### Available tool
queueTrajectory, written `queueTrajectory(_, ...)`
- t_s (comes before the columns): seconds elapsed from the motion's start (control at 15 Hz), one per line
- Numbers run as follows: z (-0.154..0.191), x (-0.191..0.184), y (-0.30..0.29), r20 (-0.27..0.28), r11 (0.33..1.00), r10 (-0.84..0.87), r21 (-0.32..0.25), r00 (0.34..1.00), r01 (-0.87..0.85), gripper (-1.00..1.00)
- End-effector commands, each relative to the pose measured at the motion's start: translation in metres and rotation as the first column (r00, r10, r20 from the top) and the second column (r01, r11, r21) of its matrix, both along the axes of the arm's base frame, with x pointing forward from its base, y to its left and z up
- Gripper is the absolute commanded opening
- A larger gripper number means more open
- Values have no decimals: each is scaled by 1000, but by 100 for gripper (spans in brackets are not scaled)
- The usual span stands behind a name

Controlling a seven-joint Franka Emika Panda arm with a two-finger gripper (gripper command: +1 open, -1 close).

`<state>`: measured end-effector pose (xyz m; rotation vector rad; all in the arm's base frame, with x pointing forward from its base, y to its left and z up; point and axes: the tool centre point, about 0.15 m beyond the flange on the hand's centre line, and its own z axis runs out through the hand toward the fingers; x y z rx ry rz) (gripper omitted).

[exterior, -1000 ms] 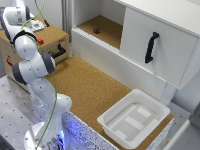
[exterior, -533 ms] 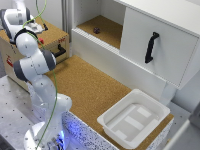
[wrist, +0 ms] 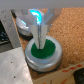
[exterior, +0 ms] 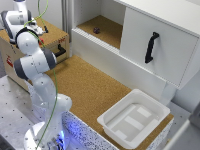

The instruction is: Turn off the green led light

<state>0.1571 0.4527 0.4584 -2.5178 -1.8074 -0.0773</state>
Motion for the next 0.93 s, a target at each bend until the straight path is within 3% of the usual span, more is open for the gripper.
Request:
queueTrajectory(0.0, 47, 9, -8, 73, 998, -60, 4, 996, 60, 100)
queueTrajectory(0.2, 81, 13, -12, 129, 997, -75, 42, 989, 70, 100)
queueTrajectory(0.87, 81, 14, -12, 133, 996, -78, 42, 988, 73, 100)
